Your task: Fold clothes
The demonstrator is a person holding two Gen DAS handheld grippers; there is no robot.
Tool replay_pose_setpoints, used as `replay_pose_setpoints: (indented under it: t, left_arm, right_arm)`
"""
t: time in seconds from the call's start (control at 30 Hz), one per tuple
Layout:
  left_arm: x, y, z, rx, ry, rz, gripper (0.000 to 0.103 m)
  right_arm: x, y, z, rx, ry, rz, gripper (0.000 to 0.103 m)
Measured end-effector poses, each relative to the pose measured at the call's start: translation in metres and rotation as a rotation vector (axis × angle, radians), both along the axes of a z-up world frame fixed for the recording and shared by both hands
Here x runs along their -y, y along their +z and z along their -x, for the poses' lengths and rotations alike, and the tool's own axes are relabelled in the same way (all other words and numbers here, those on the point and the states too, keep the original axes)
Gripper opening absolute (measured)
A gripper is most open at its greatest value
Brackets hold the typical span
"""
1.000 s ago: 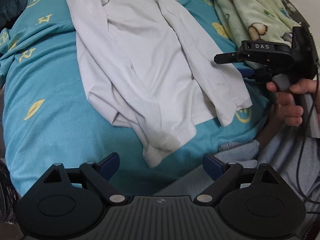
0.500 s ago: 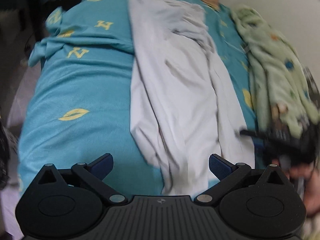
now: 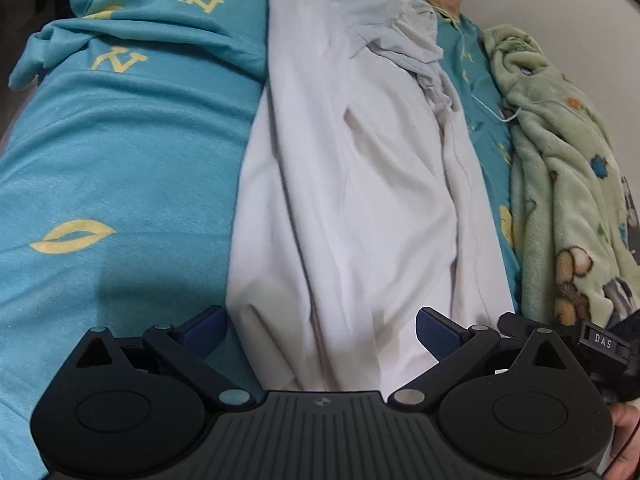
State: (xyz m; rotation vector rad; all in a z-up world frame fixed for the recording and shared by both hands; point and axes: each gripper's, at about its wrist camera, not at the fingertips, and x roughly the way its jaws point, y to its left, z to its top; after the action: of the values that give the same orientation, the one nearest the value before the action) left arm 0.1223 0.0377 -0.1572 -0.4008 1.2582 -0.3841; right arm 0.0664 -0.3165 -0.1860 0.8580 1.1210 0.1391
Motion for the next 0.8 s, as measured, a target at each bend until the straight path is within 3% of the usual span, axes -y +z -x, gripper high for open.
replay_pose_setpoints:
  t: [0.07, 0.13, 0.23, 0.27, 0.33, 0.47, 0.57, 0.67, 0.73, 0.8]
  left_arm:
    - [0.001, -0.001, 0.003, -0.007, -0.005, 0.012, 0.093]
    - [0.001, -0.001, 0.007, -0.009, 0.0, 0.005, 0.074]
    - [-0.006, -0.005, 0.01, -0.069, 0.008, 0.066, 0.062]
    - [-0.006, -0.005, 0.012, -0.074, 0.006, 0.078, 0.059]
    - [-0.007, -0.005, 0.014, -0.086, 0.002, 0.101, 0.057]
    - [-0.001, -0.005, 0.015, -0.078, -0.033, 0.11, 0.057]
    - [0.003, -0.013, 0.012, -0.099, -0.043, 0.075, 0.057]
    - [0.007, -0.013, 0.01, -0.081, -0.07, 0.057, 0.052]
    - [0.007, -0.012, 0.009, -0.069, -0.065, 0.037, 0.021]
    - [0.001, -0.011, 0.01, -0.062, -0.047, 0.063, 0.01]
  right_arm:
    - [-0.004, 0.0, 0.0, 0.003, 0.019, -0.019, 0.075]
    - [-0.006, 0.001, 0.0, 0.008, 0.037, -0.035, 0.075]
    - [-0.007, 0.001, 0.001, 0.019, 0.054, -0.071, 0.074]
    - [-0.009, 0.002, 0.001, 0.023, 0.067, -0.075, 0.068]
    - [-0.013, 0.004, 0.002, 0.031, 0.094, -0.082, 0.057]
    - [-0.024, 0.007, 0.002, 0.039, 0.15, -0.036, 0.024]
    - [-0.025, 0.005, 0.0, 0.033, 0.151, -0.008, 0.013]
    - [-0.027, 0.004, -0.002, 0.028, 0.153, 0.021, 0.011]
    - [-0.028, 0.003, -0.004, 0.024, 0.154, 0.04, 0.01]
    - [-0.028, 0.004, -0.004, 0.029, 0.152, 0.052, 0.01]
